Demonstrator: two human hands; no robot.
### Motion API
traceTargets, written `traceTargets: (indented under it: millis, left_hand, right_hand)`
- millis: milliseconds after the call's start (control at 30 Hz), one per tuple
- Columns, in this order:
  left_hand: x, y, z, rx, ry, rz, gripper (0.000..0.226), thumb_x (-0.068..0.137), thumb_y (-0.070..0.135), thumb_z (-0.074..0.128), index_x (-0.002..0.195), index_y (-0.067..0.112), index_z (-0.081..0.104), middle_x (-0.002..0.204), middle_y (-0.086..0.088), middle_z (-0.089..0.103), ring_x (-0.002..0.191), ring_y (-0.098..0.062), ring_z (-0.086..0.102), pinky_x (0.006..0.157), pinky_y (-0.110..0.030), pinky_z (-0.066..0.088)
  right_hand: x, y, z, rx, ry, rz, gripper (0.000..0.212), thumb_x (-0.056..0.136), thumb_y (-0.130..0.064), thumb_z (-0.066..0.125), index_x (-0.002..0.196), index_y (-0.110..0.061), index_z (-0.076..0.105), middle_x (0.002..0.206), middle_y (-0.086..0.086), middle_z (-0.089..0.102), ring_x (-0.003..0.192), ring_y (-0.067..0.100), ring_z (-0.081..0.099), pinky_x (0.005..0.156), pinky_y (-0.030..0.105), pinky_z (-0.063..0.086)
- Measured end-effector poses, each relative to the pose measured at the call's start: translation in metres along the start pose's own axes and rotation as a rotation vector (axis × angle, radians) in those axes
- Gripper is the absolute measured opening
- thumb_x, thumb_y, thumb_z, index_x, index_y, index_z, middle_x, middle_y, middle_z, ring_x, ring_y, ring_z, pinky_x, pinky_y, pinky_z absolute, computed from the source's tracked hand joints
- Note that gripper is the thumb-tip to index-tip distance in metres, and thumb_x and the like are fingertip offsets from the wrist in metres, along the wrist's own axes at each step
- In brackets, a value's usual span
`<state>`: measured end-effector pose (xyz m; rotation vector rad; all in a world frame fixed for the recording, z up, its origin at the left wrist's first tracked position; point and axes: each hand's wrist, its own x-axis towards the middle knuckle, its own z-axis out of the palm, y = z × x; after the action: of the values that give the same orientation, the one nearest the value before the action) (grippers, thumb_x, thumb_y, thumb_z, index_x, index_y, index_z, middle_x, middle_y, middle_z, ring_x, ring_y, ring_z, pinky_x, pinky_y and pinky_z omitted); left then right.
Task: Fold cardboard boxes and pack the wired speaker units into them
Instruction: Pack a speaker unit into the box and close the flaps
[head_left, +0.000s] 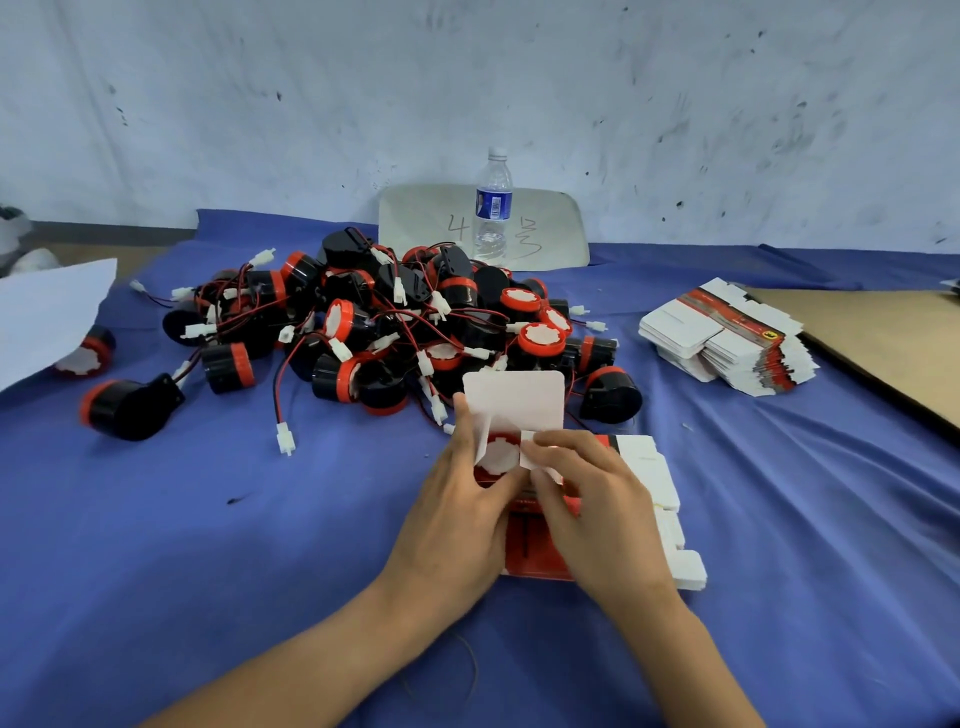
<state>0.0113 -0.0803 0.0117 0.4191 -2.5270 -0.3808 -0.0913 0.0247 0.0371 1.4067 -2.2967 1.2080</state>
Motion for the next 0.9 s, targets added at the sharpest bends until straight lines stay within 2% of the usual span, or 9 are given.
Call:
traceTargets:
  millis: [133,233,400,467,567,633,700,800,900]
  left_hand:
    - [0.002,0.000,0.001,-0.048,0.165,0.071,0.037,0.090,0.003,0.054,0.123,0.015,0.066,0.153,-0.022,0.009,0.136,-0.031,0.033,0.095,-0.037,0.047]
    - [0.003,-0.001,0.001,-0.112,0.220,0.081,0.032,0.082,-0.003,0.062,0.109,0.008,0.073,0.147,-0.026,0.035,0.120,-0.032,0.056,0.086,-0.030,0.053]
    - [0.003,-0.004,0.005,-0.226,0.319,0.127,0.027,0.077,-0.009,0.066,0.099,0.005,0.072,0.112,-0.008,0.070,0.112,-0.014,0.062,0.100,-0.026,0.044]
    - [0.002,-0.003,0.003,-0.278,0.289,0.083,0.032,0.078,-0.005,0.069,0.104,0.015,0.065,0.107,0.002,0.069,0.103,-0.004,0.062,0.099,-0.019,0.045]
    - [0.001,-0.003,0.004,-0.272,0.177,0.094,0.038,0.082,0.003,0.069,0.117,0.016,0.064,0.119,0.003,0.061,0.114,-0.010,0.056,0.108,-0.031,0.040]
    - [0.002,-0.004,0.002,-0.315,0.135,0.138,0.032,0.085,0.011,0.070,0.117,0.014,0.066,0.121,0.000,0.059,0.115,-0.010,0.055,0.099,-0.026,0.046]
    - [0.003,-0.004,0.000,-0.344,0.117,0.198,0.025,0.087,0.020,0.068,0.111,0.012,0.069,0.121,-0.001,0.060,0.115,-0.006,0.054,0.095,-0.022,0.048]
    - [0.002,-0.002,0.000,-0.378,0.080,0.251,0.026,0.088,0.024,0.064,0.110,0.012,0.070,0.122,-0.001,0.060,0.118,-0.005,0.054,0.099,-0.021,0.046]
    - [0.002,-0.001,0.001,-0.395,0.054,0.297,0.027,0.088,0.024,0.064,0.113,0.012,0.069,0.126,0.000,0.059,0.123,-0.005,0.051,0.104,-0.018,0.040]
  right_hand:
    - [0.003,0.011,0.003,0.211,-0.035,0.120,0.017,0.088,-0.015,0.068,0.102,-0.022,0.075,0.111,-0.022,0.058,0.082,0.001,0.059,0.072,0.009,0.043]
    - [0.007,0.013,0.003,0.331,-0.056,0.175,0.017,0.085,-0.015,0.071,0.095,-0.028,0.075,0.112,-0.018,0.057,0.077,0.002,0.058,0.070,0.010,0.040]
    - [0.006,0.013,0.003,0.342,-0.036,0.207,0.022,0.084,-0.021,0.072,0.087,-0.043,0.070,0.114,-0.010,0.043,0.103,-0.008,0.048,0.086,0.017,0.044]
    - [0.006,0.012,0.001,0.337,-0.072,0.209,0.025,0.087,-0.021,0.069,0.086,-0.045,0.069,0.126,-0.010,0.037,0.114,-0.007,0.042,0.096,0.024,0.042]
    - [0.009,0.011,-0.004,0.419,-0.116,0.199,0.033,0.091,-0.010,0.061,0.083,-0.040,0.071,0.133,-0.011,0.046,0.115,0.002,0.050,0.095,0.018,0.042]
    - [0.009,0.009,-0.009,0.497,-0.050,0.187,0.021,0.092,-0.014,0.059,0.078,-0.020,0.074,0.112,-0.003,0.063,0.100,0.003,0.060,0.082,0.015,0.046]
    - [0.007,0.006,-0.016,0.554,0.102,0.168,0.025,0.088,-0.027,0.058,0.074,-0.007,0.062,0.084,-0.001,0.067,0.088,0.008,0.064,0.075,0.022,0.049]
    - [0.009,-0.003,-0.027,0.687,0.197,0.164,0.015,0.084,-0.031,0.060,0.082,-0.020,0.051,0.078,-0.004,0.068,0.084,0.007,0.066,0.071,0.016,0.048]
    - [0.010,-0.011,-0.029,0.645,0.163,0.171,0.008,0.091,-0.031,0.060,0.090,-0.029,0.068,0.080,-0.004,0.070,0.076,0.008,0.064,0.067,0.016,0.047]
